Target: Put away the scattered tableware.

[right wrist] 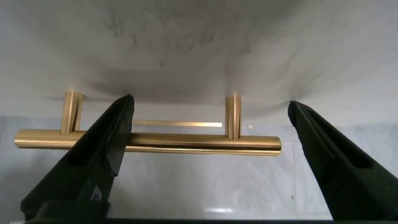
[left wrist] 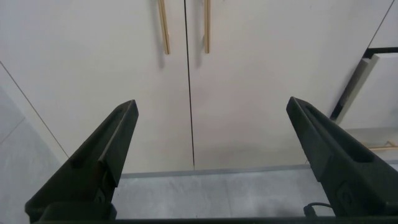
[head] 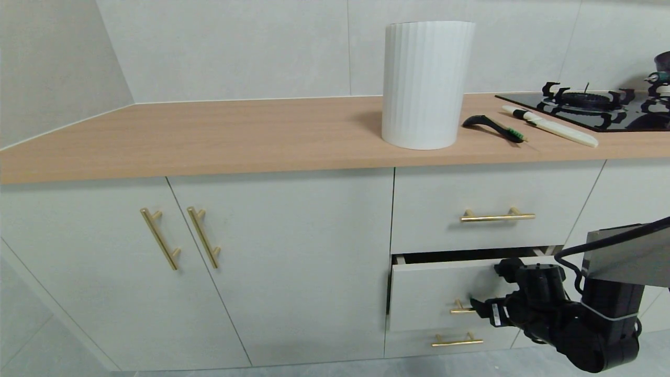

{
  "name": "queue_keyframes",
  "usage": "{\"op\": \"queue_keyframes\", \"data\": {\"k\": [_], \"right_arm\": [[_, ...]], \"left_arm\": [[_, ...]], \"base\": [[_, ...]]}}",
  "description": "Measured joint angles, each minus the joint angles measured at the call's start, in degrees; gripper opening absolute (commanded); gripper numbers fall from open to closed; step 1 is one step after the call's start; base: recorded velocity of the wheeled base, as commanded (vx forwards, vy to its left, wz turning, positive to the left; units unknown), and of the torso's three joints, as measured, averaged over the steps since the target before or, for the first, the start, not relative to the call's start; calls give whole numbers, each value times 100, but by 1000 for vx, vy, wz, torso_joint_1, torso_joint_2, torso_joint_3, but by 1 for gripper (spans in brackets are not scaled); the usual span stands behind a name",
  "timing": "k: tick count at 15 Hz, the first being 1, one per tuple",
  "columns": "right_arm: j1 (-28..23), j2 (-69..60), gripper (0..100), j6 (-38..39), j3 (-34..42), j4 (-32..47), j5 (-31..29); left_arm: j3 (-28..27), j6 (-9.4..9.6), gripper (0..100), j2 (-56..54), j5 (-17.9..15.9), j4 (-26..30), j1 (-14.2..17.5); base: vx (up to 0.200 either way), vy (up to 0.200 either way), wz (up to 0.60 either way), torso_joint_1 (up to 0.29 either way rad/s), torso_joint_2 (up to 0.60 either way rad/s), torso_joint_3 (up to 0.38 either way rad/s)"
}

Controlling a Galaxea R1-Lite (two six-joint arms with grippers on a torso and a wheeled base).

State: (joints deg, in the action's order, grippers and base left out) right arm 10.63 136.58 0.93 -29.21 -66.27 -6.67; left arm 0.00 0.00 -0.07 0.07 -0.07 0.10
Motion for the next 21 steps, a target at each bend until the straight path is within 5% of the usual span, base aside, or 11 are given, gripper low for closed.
{"op": "queue_keyframes", "data": {"k": [9, 16, 21], "right_arm": [[0, -844, 100, -139, 1157, 206, 172], [150, -2782, 100, -256, 1161, 2087, 257], [166, -3992, 100, -232, 324, 3591, 484]], "left_arm": [[0, 0, 100, 0, 0, 0, 0], [0, 0, 100, 0, 0, 0, 0], [0, 0, 100, 0, 0, 0, 0]], "base": [[0, 0, 0, 0, 0, 0], [0, 0, 0, 0, 0, 0], [0, 0, 0, 0, 0, 0]]}}
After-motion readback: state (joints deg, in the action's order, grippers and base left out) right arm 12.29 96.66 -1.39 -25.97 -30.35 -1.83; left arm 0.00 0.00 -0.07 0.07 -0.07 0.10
